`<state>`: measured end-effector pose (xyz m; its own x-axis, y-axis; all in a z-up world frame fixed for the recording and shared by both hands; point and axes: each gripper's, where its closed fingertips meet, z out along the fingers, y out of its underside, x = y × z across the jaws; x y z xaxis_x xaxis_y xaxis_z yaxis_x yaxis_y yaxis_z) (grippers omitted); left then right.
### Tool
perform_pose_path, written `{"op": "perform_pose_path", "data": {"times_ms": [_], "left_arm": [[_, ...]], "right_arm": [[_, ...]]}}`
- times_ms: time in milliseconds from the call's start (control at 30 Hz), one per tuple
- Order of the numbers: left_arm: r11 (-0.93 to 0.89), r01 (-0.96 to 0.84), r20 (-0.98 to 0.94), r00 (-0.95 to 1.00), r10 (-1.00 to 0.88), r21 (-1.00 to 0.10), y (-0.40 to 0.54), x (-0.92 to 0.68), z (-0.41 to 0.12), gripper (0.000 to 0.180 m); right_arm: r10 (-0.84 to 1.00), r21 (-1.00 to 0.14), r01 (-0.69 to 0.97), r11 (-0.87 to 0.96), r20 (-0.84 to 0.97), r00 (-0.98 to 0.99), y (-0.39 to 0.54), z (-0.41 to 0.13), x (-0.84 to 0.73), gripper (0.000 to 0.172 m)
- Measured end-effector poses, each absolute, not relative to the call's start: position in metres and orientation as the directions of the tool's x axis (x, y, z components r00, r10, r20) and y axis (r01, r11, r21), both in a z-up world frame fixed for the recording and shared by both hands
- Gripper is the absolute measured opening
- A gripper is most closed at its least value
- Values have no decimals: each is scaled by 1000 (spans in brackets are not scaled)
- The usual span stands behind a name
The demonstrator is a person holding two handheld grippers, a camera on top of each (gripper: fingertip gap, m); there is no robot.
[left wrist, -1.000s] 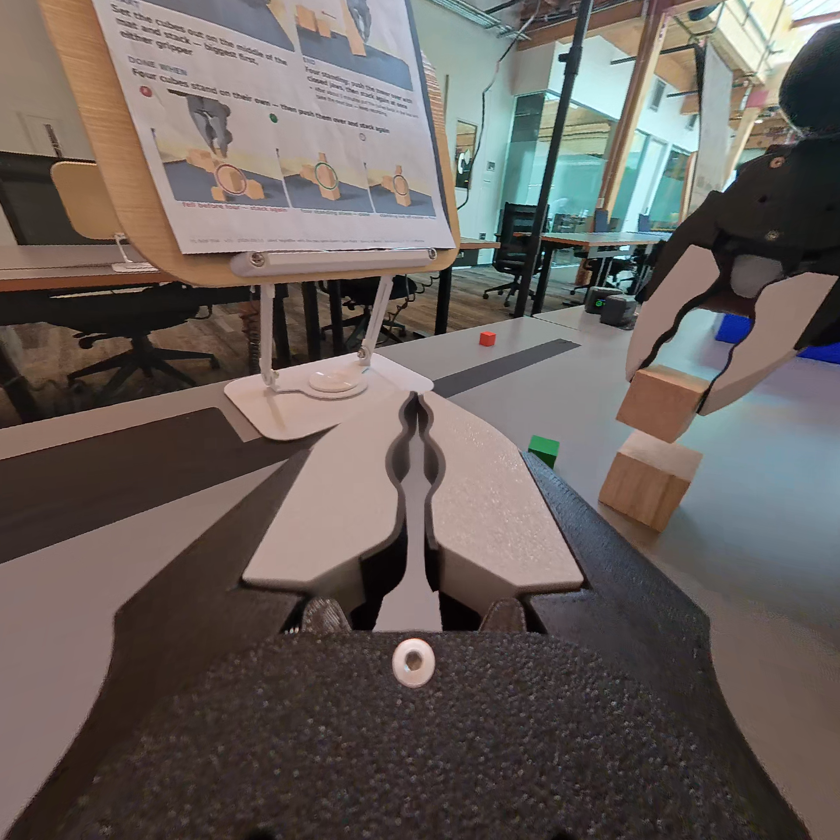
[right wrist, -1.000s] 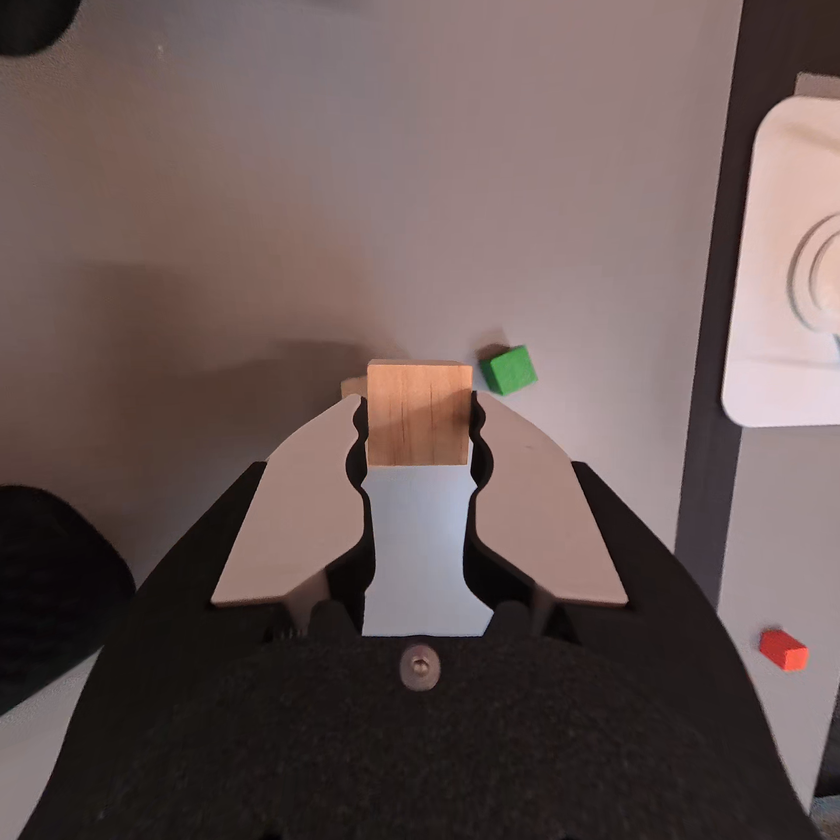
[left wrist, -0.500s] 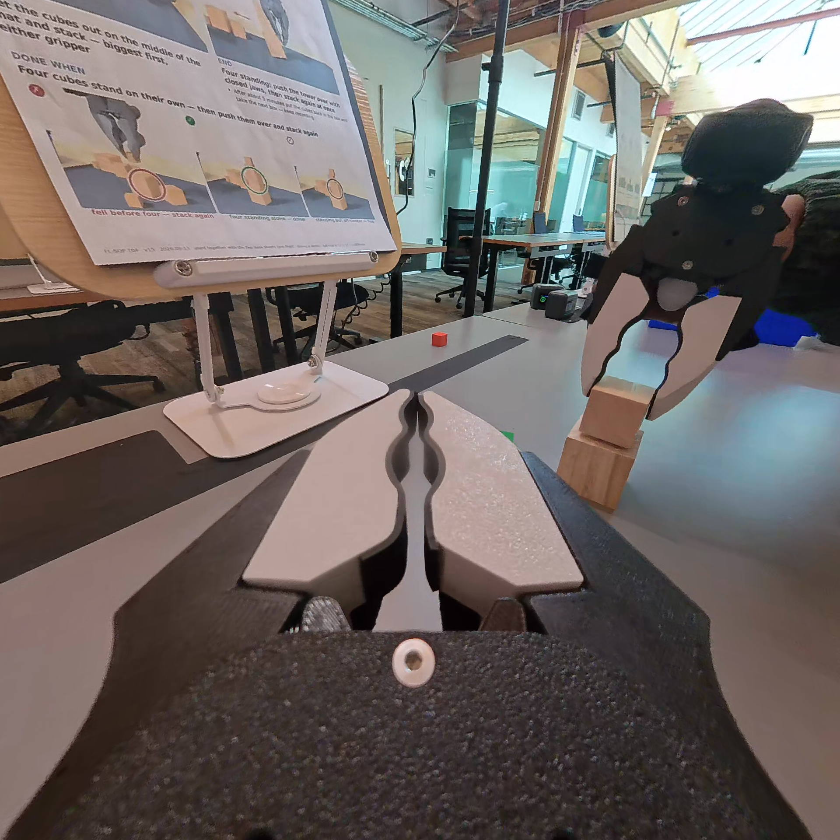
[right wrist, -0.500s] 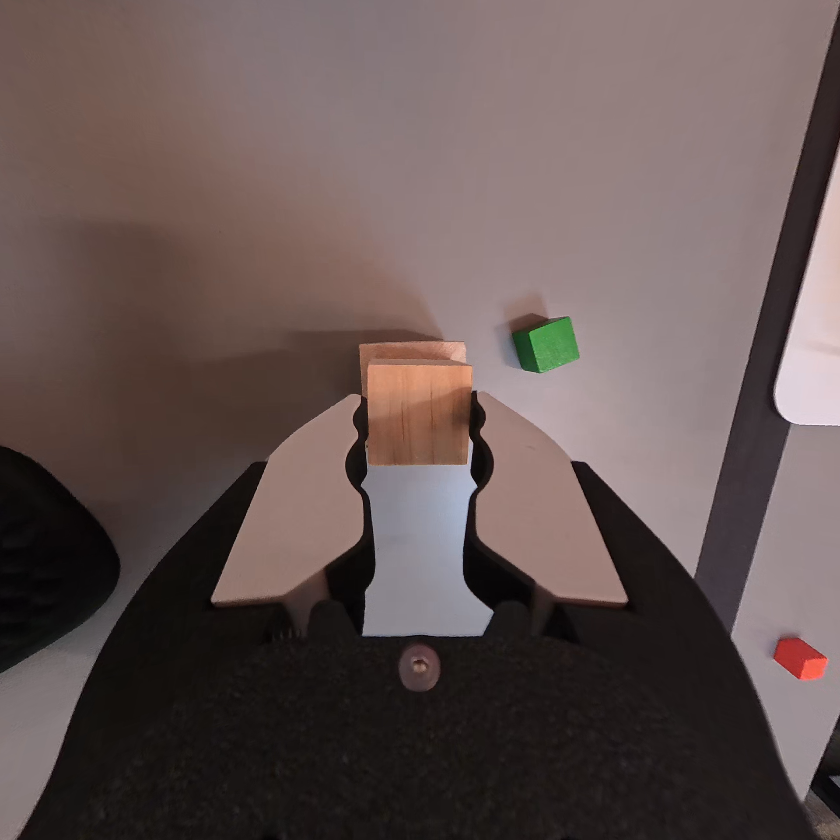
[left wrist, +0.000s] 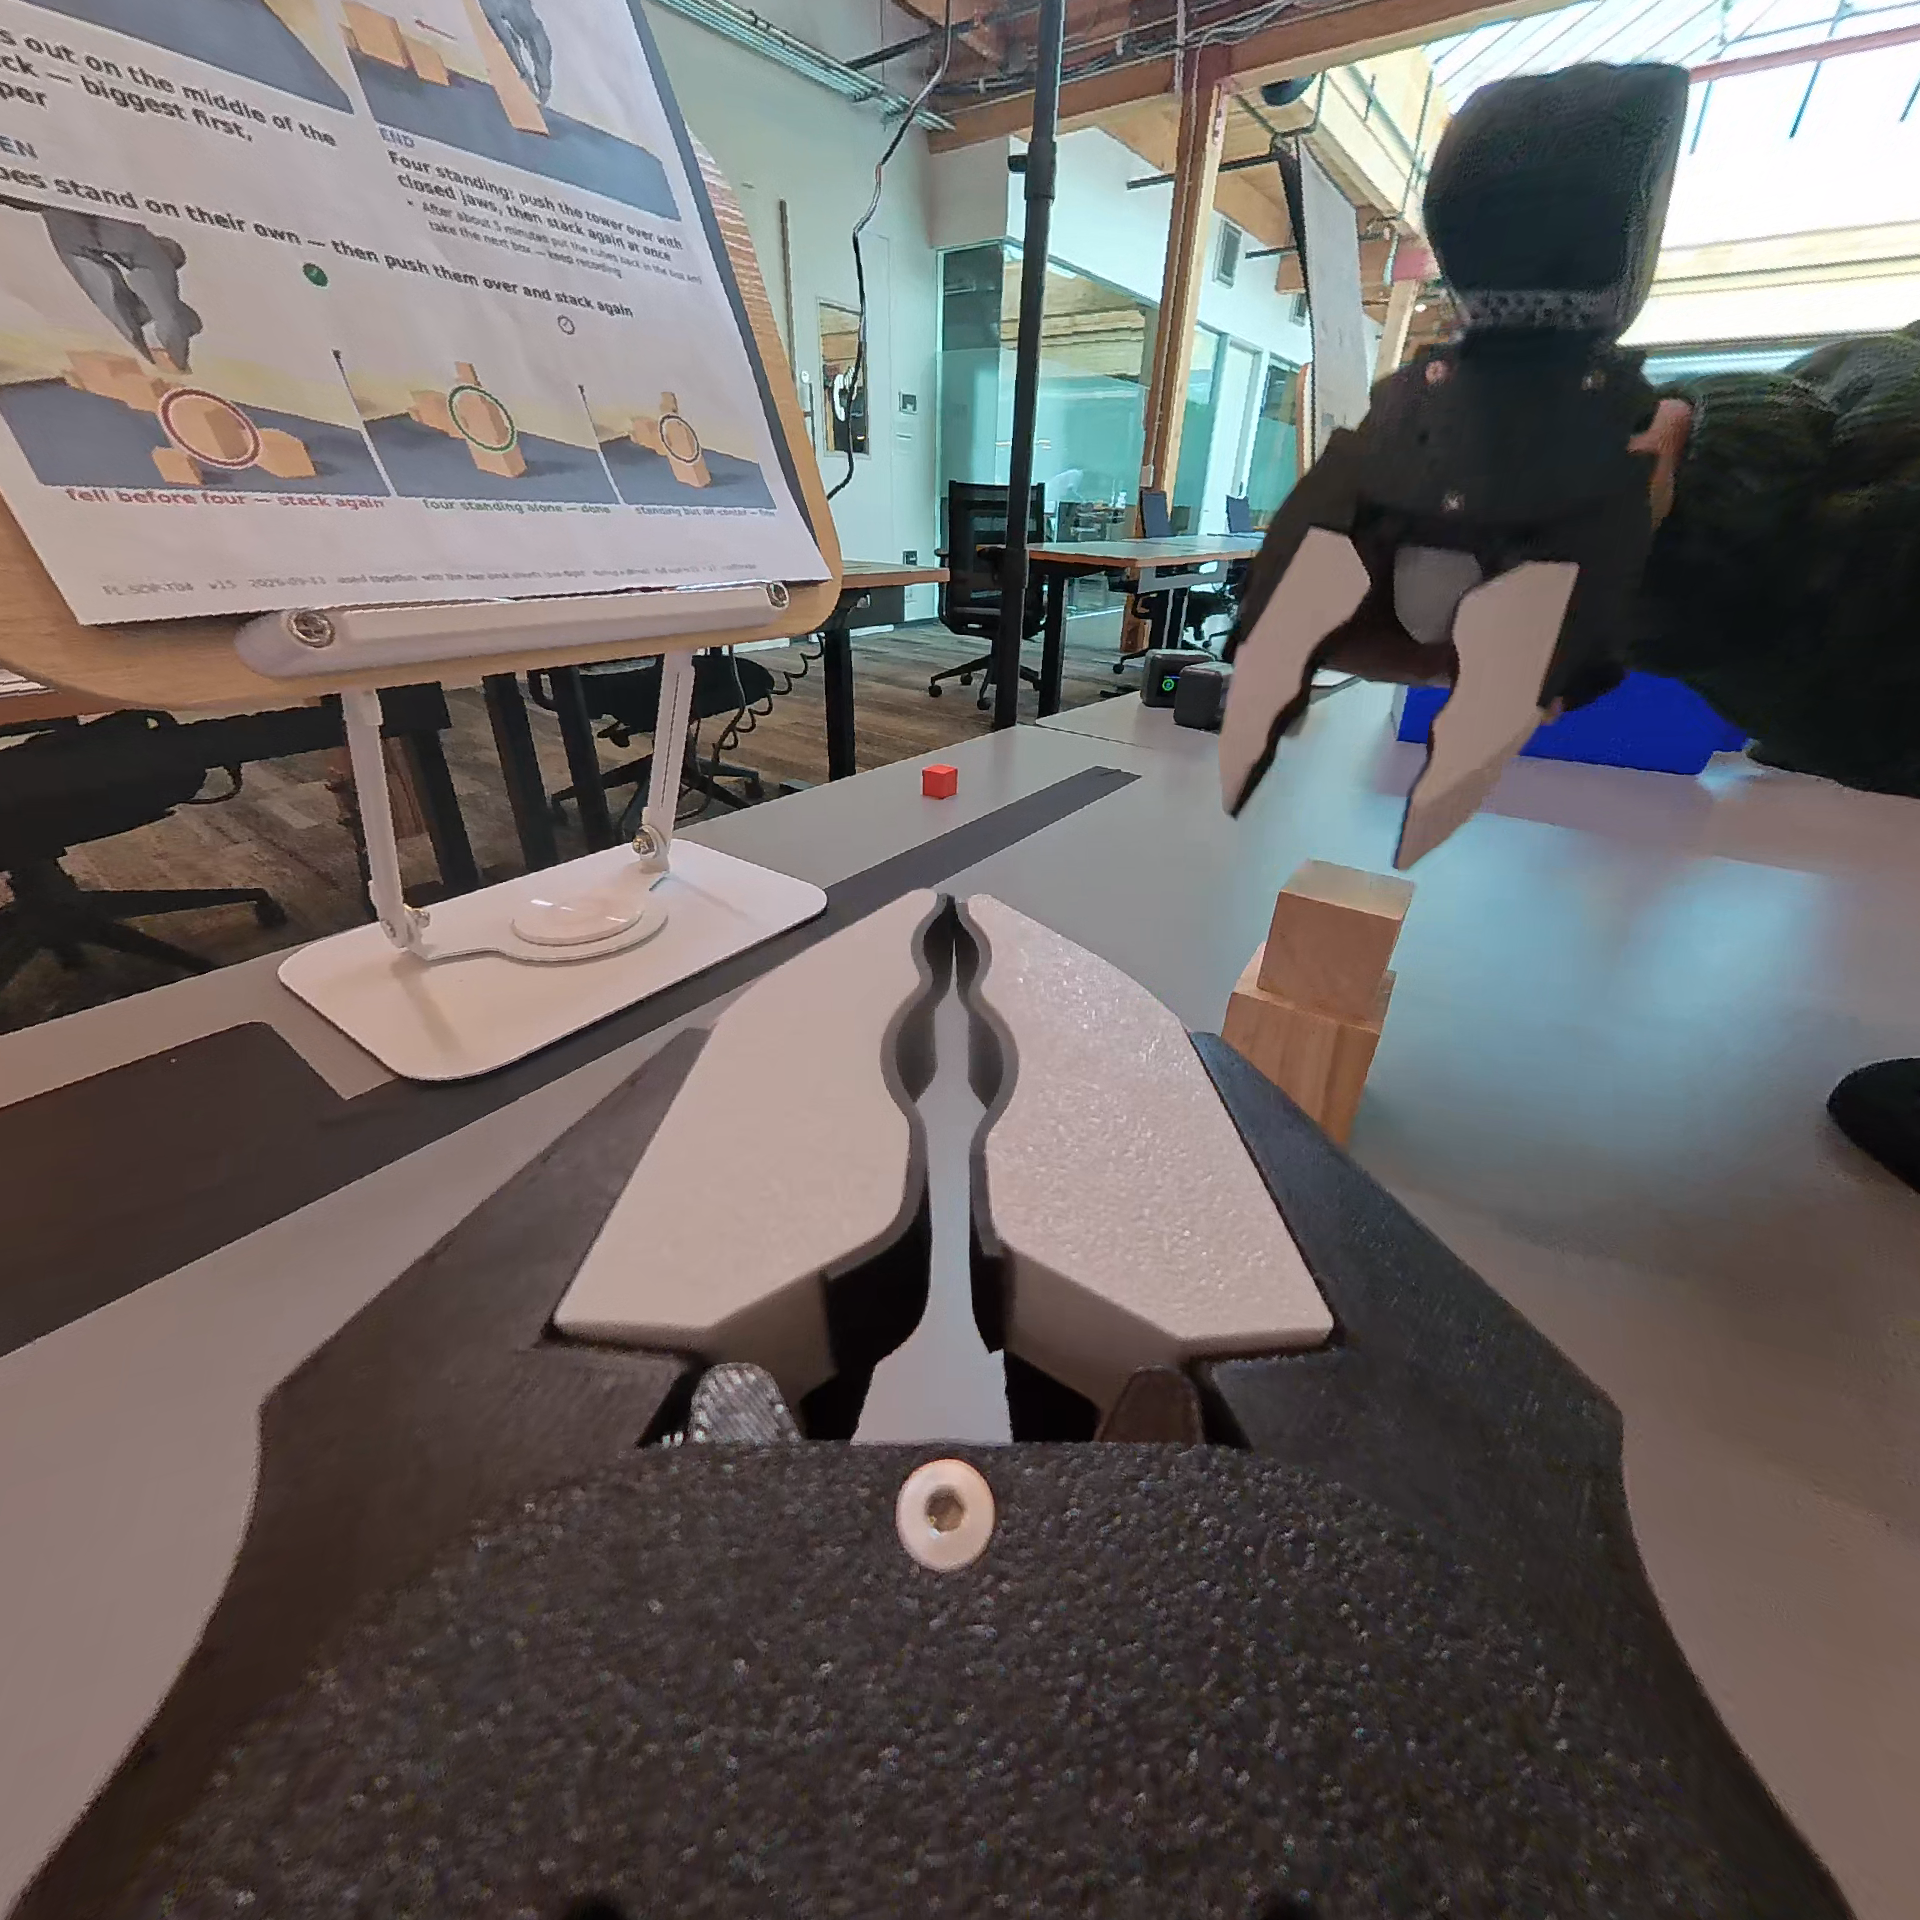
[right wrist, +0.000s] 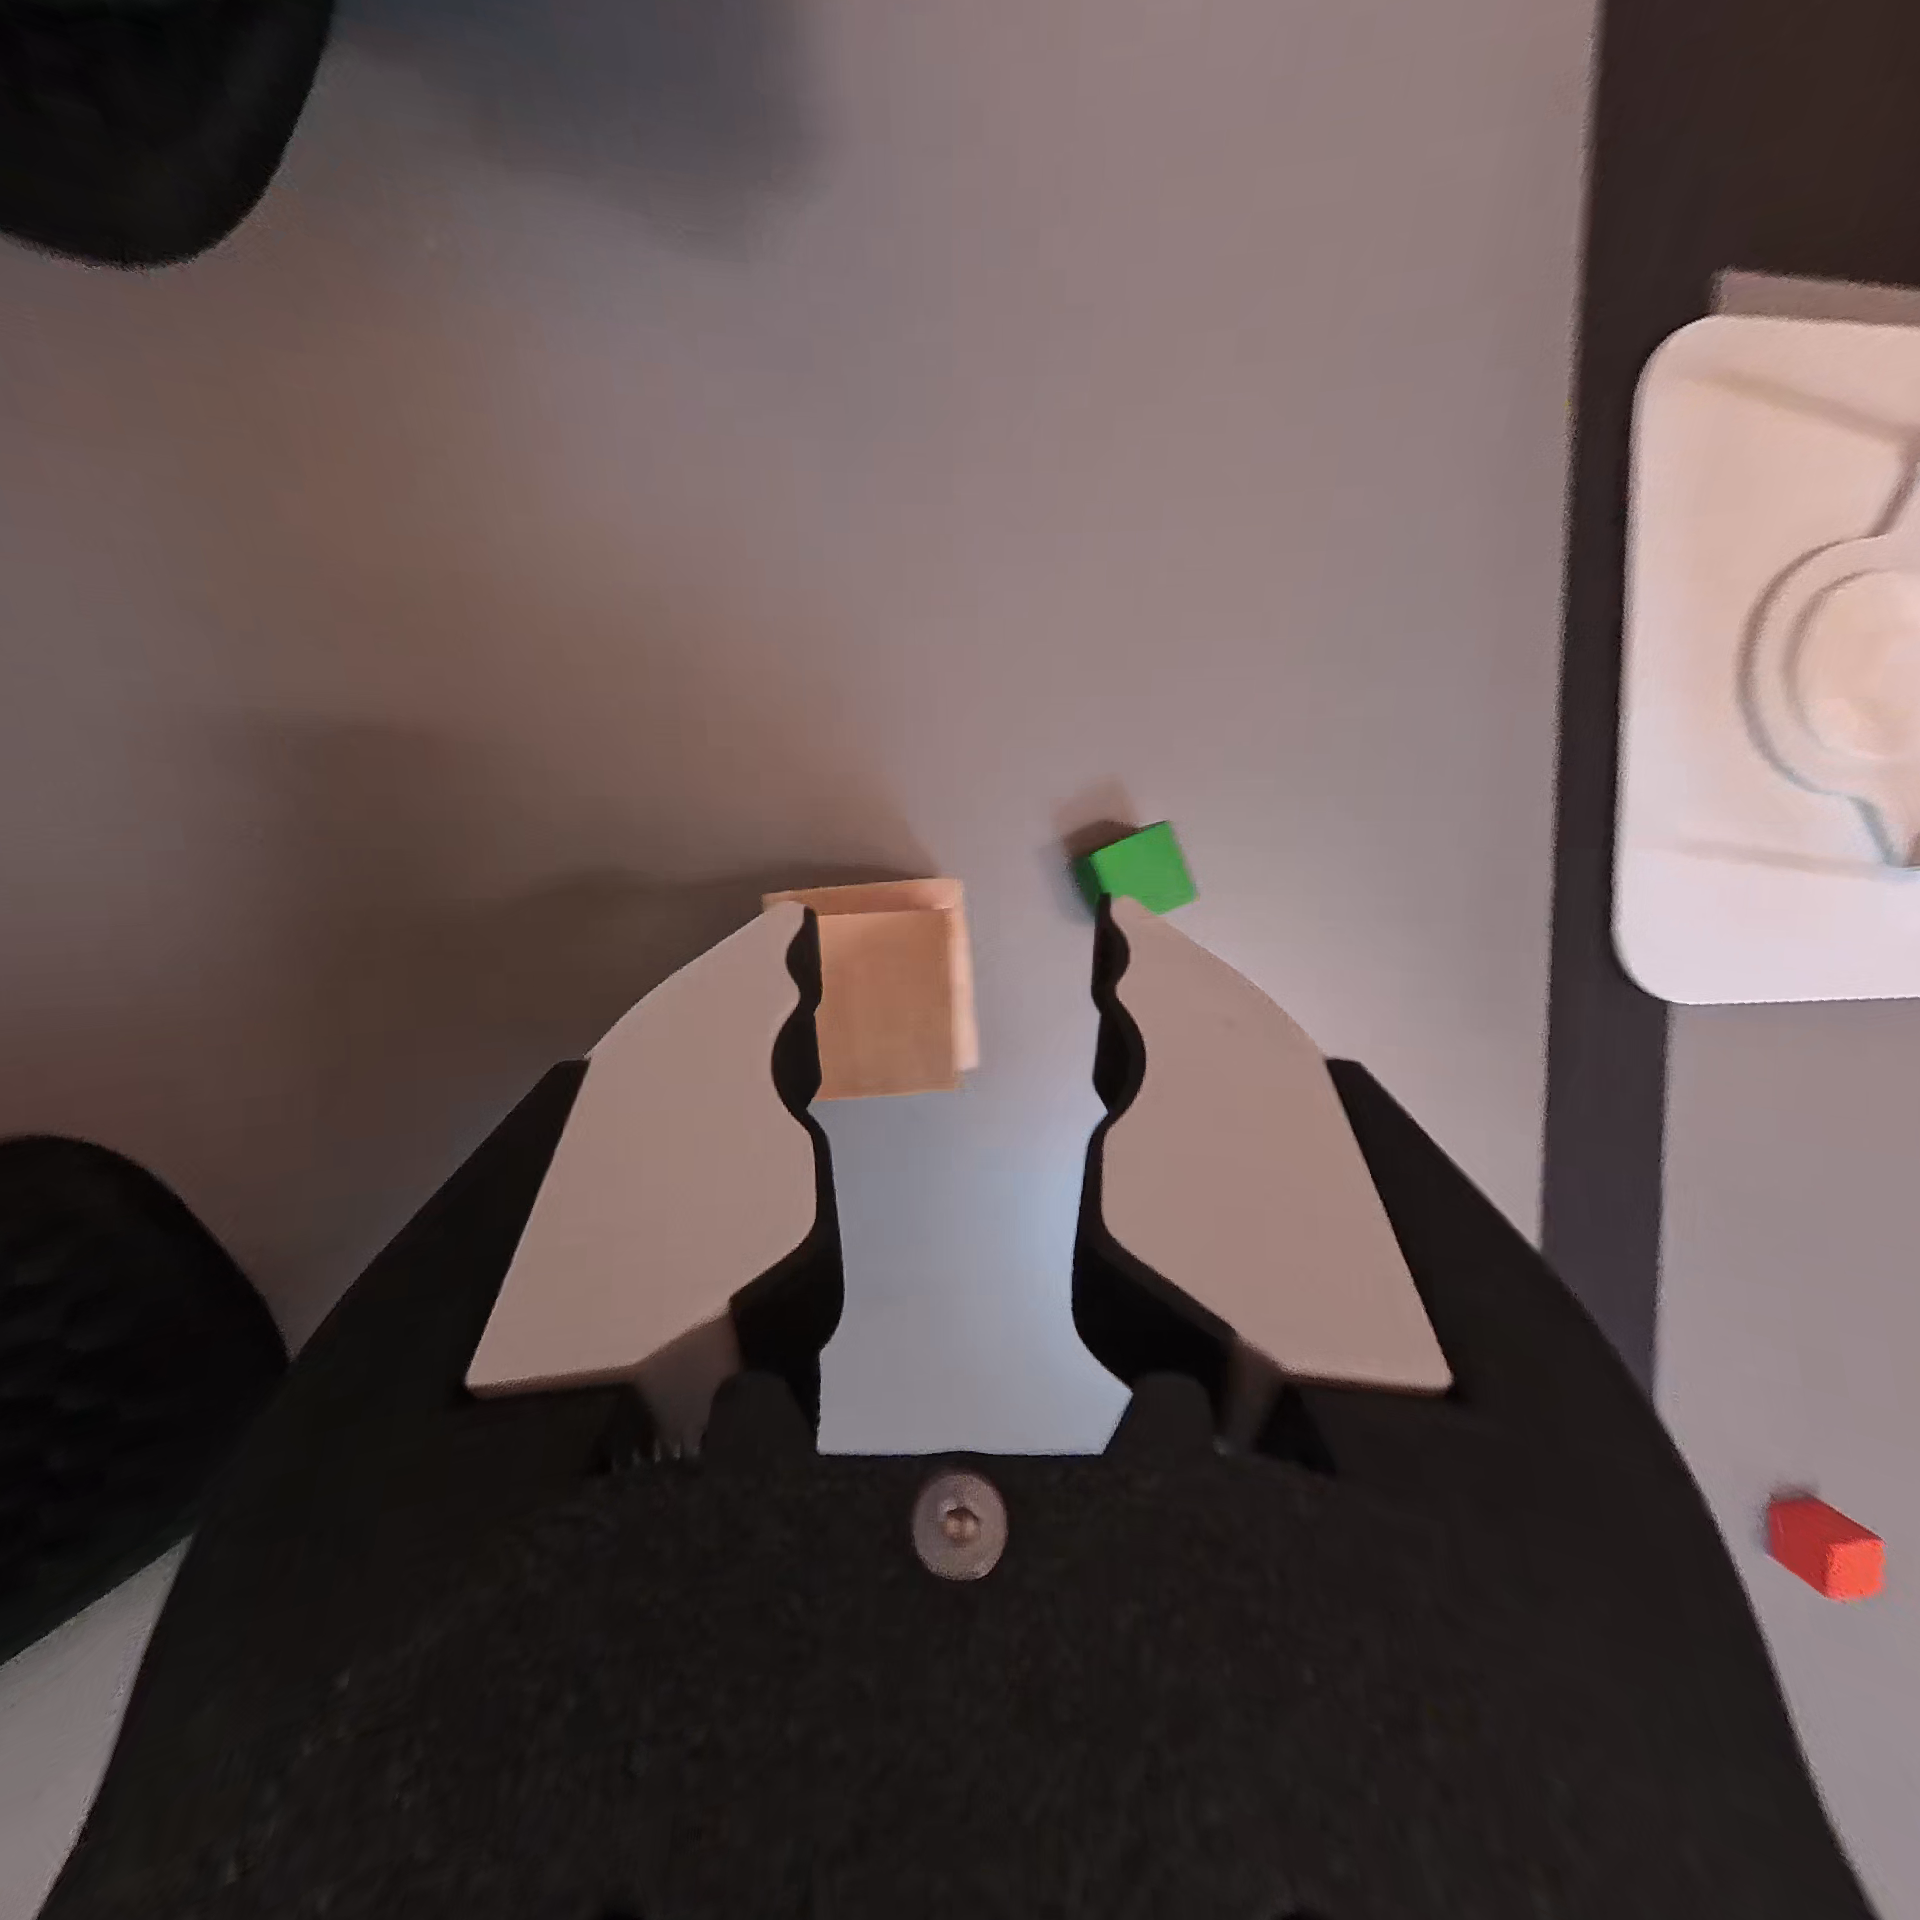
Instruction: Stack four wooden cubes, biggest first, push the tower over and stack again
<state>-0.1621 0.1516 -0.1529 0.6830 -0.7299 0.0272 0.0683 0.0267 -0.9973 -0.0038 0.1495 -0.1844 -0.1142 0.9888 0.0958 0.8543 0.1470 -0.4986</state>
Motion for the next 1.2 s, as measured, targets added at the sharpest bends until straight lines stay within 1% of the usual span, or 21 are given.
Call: {"op": "perform_pose_path", "data": {"times_ms": [100,167,300,400,667,700,767,833,900,1000,1100,1200], "left_arm": [[23,58,23,684,-729,-998,152,-161,-155,0],[21,55,23,686,-727,-998,153,-161,-155,0],[18,48,19,685,-728,-999,153,-160,-157,0],[19,40,13,675,-738,-999,152,-159,-157,0],[-7,6,9,660,-751,-1000,157,-152,-166,0],[-10,-1,7,660,-751,-1000,158,-152,-168,0],[-16,-7,8,658,-753,-1000,158,-151,-170,0],[-11,-6,5,659,-752,-1000,158,-152,-170,0],[-11,-2,7,661,-750,-1000,158,-152,-169,0],[-10,1,8,659,-752,-1000,158,-152,-169,0],[-3,11,9,652,-758,-1000,156,-152,-167,0],[7,23,9,647,-762,-1000,155,-152,-164,0]], "right_arm": [[988,-503,853,137,135,-79,176,-177,-5,46],[986,-465,874,140,149,-79,194,-184,-3,44],[983,-371,912,177,106,-147,212,-219,-4,44],[976,-321,922,215,87,-198,217,-245,-7,44],[960,-304,911,278,56,-274,214,-273,-22,44],[959,-296,913,282,54,-279,214,-277,-21,41],[958,-288,914,285,53,-281,214,-280,-21,29],[961,-295,916,274,45,-272,214,-277,-20,28],[965,-325,910,259,58,-254,215,-263,-20,27],[974,-366,902,228,80,-213,213,-226,-19,27],[981,-378,906,190,100,-164,203,-189,-12,27],[983,-372,912,173,122,-137,183,-167,-1,27]]}}
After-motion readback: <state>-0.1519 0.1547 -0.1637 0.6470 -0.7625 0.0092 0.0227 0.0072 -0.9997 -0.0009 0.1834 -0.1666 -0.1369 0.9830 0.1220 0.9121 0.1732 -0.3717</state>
